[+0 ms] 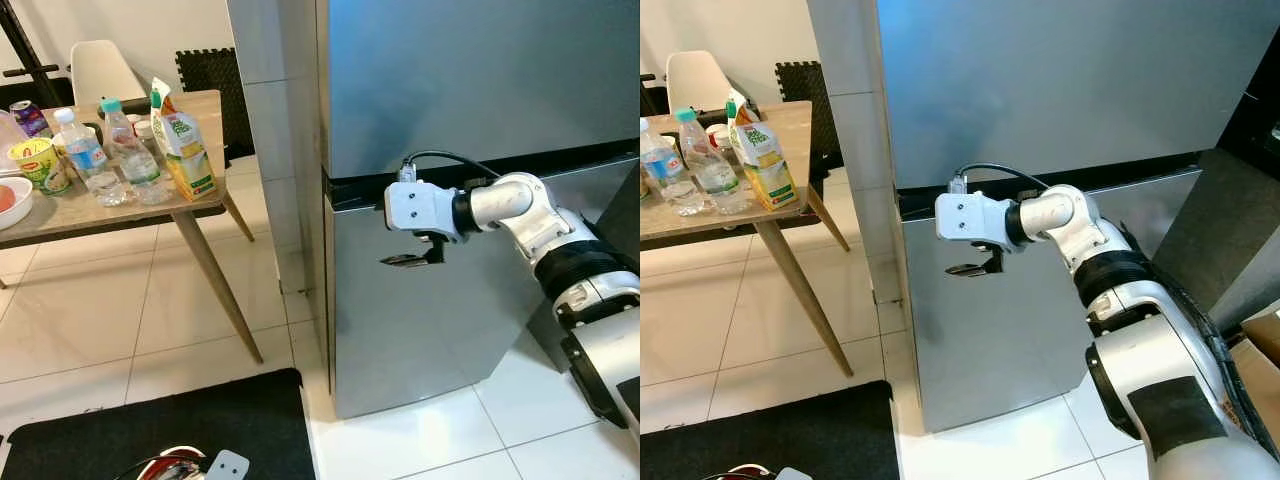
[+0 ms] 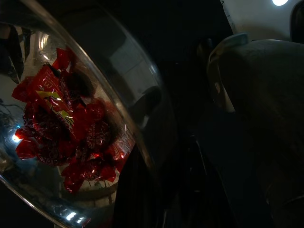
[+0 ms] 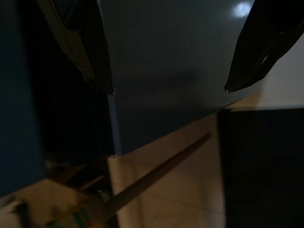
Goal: Restocking fridge
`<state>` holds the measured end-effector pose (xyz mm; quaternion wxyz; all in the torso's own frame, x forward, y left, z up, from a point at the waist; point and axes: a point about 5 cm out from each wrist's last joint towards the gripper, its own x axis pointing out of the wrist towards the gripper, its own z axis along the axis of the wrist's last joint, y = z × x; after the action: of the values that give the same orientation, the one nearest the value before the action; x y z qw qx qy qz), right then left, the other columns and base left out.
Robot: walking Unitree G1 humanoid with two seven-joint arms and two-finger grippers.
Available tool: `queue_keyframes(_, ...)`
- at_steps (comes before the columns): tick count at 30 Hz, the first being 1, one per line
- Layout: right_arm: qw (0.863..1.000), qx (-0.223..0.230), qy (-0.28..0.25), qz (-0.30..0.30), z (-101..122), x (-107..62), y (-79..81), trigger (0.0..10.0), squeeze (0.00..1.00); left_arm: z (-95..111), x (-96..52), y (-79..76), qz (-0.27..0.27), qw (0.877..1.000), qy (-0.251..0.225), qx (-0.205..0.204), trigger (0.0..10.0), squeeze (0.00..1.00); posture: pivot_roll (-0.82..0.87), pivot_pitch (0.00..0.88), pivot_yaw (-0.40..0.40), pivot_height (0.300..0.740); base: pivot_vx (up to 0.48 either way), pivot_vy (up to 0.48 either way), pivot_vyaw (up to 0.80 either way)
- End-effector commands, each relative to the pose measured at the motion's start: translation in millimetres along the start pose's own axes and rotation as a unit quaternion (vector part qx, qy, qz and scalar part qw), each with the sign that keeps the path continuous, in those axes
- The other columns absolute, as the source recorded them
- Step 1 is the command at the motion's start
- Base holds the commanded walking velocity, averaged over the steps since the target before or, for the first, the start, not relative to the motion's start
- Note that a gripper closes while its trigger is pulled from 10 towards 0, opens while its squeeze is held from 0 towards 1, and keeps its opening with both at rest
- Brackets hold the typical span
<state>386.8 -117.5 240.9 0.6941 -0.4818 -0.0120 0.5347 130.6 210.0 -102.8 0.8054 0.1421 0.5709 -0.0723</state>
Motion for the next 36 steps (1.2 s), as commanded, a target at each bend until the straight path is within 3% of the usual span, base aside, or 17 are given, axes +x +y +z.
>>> queue_keyframes(1, 0.999, -0.016, 0.008, -0.028, 5, 1.0, -8.7, 10.0, 0.00, -5, 0.4, -7.7, -0.016, 1.000, 0.009, -0.007, 10.0, 0.00, -0.09, 0.000, -0.005, 0.740, 0.000, 0.000, 0.00)
queue_keyframes(12, 0.995, -0.030, 0.087, -0.046, -8, 5.7, -6.2, 10.0, 0.00, -5, 0.4, -8.0, -0.018, 1.000, 0.009, -0.012, 10.0, 0.00, -0.09, 0.000, -0.007, 0.740, 0.000, 0.000, 0.00)
queue_keyframes(20, 0.993, -0.042, 0.107, -0.037, -13, 5.9, -3.4, 10.0, 0.00, -5, 0.4, -8.1, -0.018, 1.000, 0.008, -0.015, 10.0, 0.00, -0.08, 0.000, -0.006, 0.740, 0.000, 0.000, 0.00)
queue_keyframes(25, 0.992, -0.056, 0.117, 0.011, -19, 3.9, 6.0, 10.0, 0.00, -4, 0.5, -8.8, -0.020, 1.000, 0.006, -0.019, 10.0, 0.00, -0.08, 0.000, -0.008, 0.740, 0.000, 0.000, 0.00)
queue_keyframes(27, 0.990, -0.058, 0.112, 0.062, -21, -0.6, 13.2, 10.0, 0.00, -4, 0.6, -9.3, -0.021, 1.000, 0.005, -0.021, 10.0, 0.00, -0.08, 0.000, -0.011, 0.740, 0.000, 0.000, 0.00)
queue_keyframes(36, 0.983, -0.054, 0.098, 0.149, -24, -13.6, 21.9, 10.0, 0.00, -3, 0.6, -9.7, -0.022, 0.999, 0.005, -0.023, 10.0, 0.00, -0.09, 0.000, -0.011, 0.740, 0.000, 0.000, 0.00)
